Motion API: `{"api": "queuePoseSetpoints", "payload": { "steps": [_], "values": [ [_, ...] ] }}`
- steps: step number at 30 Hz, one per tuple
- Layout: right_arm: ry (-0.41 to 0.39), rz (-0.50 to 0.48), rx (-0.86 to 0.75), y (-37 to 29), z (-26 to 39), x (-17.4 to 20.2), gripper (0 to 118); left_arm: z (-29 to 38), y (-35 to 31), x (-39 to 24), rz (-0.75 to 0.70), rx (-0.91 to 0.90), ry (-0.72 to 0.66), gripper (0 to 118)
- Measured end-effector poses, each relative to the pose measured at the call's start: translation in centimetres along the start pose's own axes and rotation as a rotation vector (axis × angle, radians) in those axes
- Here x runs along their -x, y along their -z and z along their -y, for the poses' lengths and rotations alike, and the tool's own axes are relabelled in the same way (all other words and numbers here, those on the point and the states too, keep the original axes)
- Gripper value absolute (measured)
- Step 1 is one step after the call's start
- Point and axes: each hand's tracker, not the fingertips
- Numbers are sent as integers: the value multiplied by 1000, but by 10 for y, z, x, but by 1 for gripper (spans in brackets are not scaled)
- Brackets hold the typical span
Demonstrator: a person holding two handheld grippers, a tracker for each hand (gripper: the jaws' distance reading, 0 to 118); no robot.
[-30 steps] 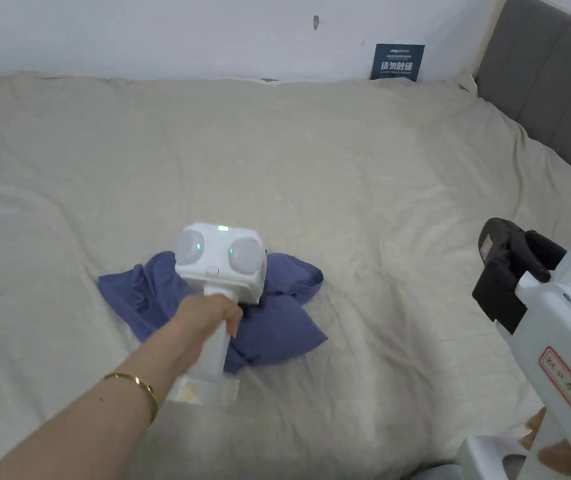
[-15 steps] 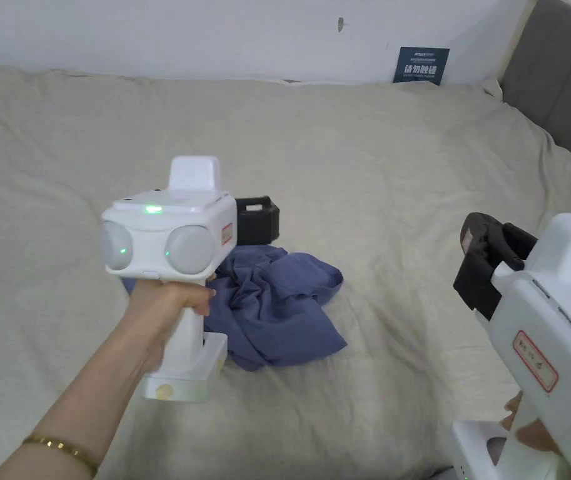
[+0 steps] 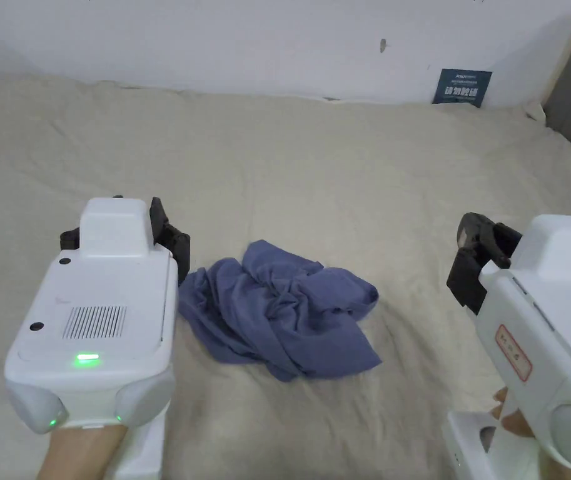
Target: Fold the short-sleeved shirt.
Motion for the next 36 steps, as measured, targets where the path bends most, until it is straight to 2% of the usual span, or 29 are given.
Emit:
{"api": "queuePoseSetpoints", "payload": {
  "steps": [1, 4, 9, 13, 17, 19, 23, 24, 25, 26, 28, 29, 31, 36],
  "values": [
    [0, -4, 0, 0, 0, 1, 1, 3, 0, 1, 1, 8, -1, 16],
    [-2, -11, 0, 0, 2, 6, 1, 9, -2, 5, -11, 36, -13, 1],
    [-4, -14, 3, 2, 6, 8, 1, 12, -5, 6, -2, 76, 7, 0],
    [-6, -17, 13, 5, 9, 8, 1, 14, -1, 6, 27, 121, -30, 0],
    [-3, -22, 26, 10, 10, 7, 1, 9, 16, 7, 57, 175, -45, 0],
    [-3, -23, 36, 14, 11, 7, 1, 5, 38, 7, 92, 262, -37, 1],
    [25, -31, 60, 23, 12, 4, 1, 3, 105, 5, 142, 471, -42, 15],
    [20, -26, 66, 26, 13, 4, 1, 6, 126, 4, 154, 533, -49, 32],
    [16, -23, 72, 28, 13, 3, 1, 10, 142, 3, 161, 582, -50, 69],
    [16, -20, 80, 31, 14, 2, 1, 16, 162, 3, 179, 635, -62, 87],
    [20, -19, 95, 37, 16, 1, 1, 29, 193, -1, 165, 731, -35, 114],
    [18, -15, 105, 40, 17, 0, 1, 38, 208, -3, 155, 764, -44, 118],
    [11, -4, 122, 46, 20, -1, 1, 55, 231, -6, 162, 842, -50, 118],
    [3, 14, 170, 61, 29, -5, 1, 105, 274, -16, 39, 999, 37, 115]
  ]
}}
